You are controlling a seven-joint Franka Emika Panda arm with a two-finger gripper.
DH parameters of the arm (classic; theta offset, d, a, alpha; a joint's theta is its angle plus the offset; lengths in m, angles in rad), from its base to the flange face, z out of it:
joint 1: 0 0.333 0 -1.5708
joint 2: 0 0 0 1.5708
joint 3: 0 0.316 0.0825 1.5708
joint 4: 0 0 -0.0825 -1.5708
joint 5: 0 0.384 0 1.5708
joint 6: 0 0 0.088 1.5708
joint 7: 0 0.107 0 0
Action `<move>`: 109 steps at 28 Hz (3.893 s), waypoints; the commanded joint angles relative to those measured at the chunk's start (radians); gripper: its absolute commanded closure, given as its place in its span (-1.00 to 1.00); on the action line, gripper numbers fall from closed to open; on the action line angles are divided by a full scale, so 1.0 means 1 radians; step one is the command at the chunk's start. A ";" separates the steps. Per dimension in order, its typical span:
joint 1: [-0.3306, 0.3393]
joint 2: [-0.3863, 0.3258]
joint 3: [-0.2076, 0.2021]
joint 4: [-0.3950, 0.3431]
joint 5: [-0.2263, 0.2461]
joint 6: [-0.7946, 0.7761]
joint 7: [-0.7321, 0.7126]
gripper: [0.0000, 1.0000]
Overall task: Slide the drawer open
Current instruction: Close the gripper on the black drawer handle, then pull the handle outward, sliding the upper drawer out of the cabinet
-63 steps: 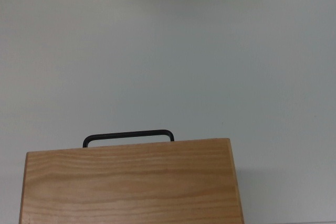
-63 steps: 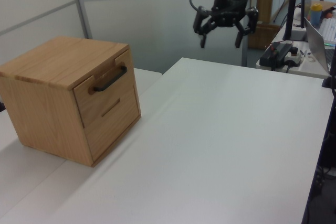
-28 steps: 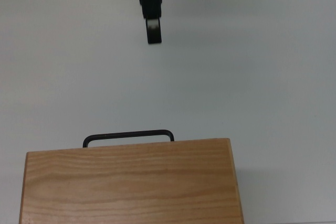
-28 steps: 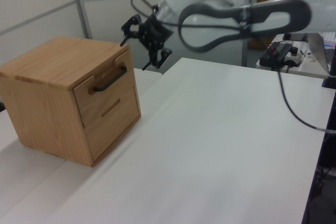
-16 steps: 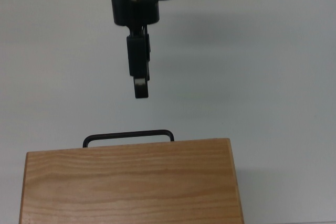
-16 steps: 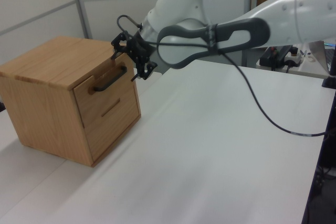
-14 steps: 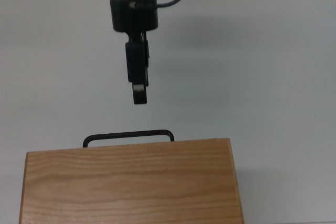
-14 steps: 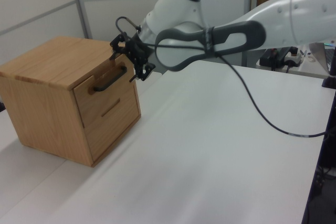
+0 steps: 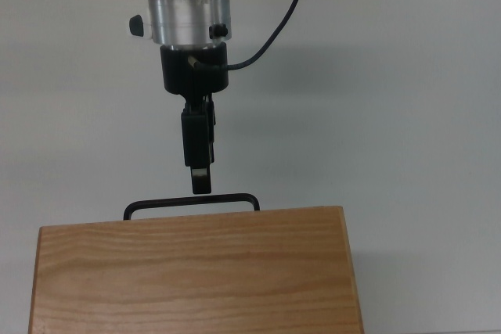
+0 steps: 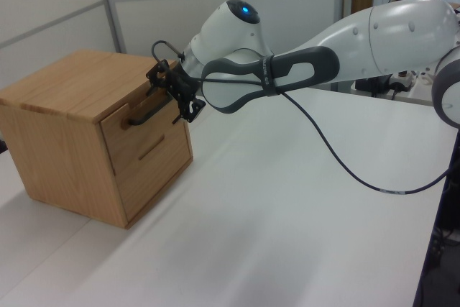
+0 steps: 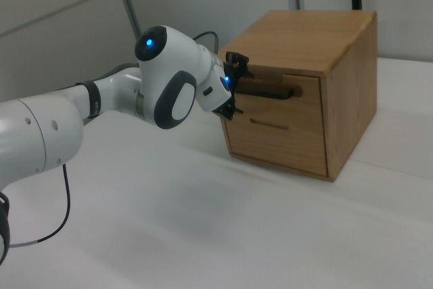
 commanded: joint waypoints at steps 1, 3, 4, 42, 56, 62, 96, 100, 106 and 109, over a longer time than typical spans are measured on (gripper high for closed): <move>0.002 0.029 -0.007 0.033 -0.015 0.012 -0.014 -0.85; 0.001 0.039 -0.007 0.035 -0.019 0.012 -0.025 -0.65; 0.001 0.041 -0.007 0.039 -0.021 0.012 -0.031 -0.55; 0.002 -0.013 -0.002 0.050 -0.122 -0.118 -0.071 1.00; 0.005 -0.112 0.003 0.047 -0.107 -0.460 -0.062 1.00; 0.007 -0.140 0.003 0.046 -0.094 -0.560 -0.051 1.00; -0.010 -0.109 0.003 0.027 -0.110 -0.483 -0.059 -0.95; -0.010 -0.105 0.003 0.027 -0.113 -0.478 -0.060 -0.74; -0.010 -0.105 0.003 0.027 -0.142 -0.478 -0.063 0.19; -0.010 -0.106 0.003 0.027 -0.143 -0.478 -0.080 0.85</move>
